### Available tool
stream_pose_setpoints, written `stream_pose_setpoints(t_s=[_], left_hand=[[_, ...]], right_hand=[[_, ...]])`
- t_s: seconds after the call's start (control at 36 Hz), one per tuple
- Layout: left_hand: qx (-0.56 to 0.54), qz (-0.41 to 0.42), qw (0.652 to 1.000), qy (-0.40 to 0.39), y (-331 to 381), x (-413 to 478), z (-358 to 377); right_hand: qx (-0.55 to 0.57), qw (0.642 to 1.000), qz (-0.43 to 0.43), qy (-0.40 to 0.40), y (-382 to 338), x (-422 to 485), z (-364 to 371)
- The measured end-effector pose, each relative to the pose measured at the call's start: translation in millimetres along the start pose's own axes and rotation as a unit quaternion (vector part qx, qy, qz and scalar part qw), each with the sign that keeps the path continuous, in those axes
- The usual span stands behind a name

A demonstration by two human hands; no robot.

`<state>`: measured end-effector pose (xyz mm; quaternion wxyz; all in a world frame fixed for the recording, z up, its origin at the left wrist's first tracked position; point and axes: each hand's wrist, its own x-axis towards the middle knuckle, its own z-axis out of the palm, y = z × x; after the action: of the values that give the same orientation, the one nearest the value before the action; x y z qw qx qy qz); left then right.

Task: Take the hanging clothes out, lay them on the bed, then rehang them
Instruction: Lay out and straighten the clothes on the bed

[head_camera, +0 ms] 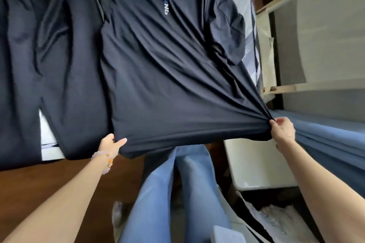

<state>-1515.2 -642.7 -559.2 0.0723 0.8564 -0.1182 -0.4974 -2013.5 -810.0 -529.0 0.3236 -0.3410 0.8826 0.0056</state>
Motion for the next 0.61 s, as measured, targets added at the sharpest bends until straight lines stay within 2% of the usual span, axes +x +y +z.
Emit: stream_pose_setpoints(t_s=[0.14,0.33,0.39,0.47,0.56,0.61], left_hand=[[0.058,-0.037,0.997,0.029,4.9,-15.7,6.1],[0.205,-0.079,0.974,0.050,18.6,-23.2,-4.0],[0.195,-0.087,0.977,0.031,24.4,-19.1,-9.9],[0.134,-0.077,0.988,0.009,38.2,-5.8,-16.0],[0.090,-0.064,0.994,0.010,61.1,10.2,-20.5],[0.050,-0.068,0.996,0.017,84.1,13.4,-23.5]], right_hand=[[-0.011,0.999,0.002,-0.031,5.5,0.9,7.5],[-0.140,0.987,0.008,-0.074,1.1,0.0,5.6],[-0.149,0.986,-0.008,-0.067,-12.6,3.2,2.8],[-0.086,0.994,-0.050,-0.050,-44.3,11.2,0.5],[-0.009,0.993,-0.094,-0.077,-83.6,19.3,3.3],[0.044,0.989,-0.093,-0.109,-111.1,23.1,7.4]])
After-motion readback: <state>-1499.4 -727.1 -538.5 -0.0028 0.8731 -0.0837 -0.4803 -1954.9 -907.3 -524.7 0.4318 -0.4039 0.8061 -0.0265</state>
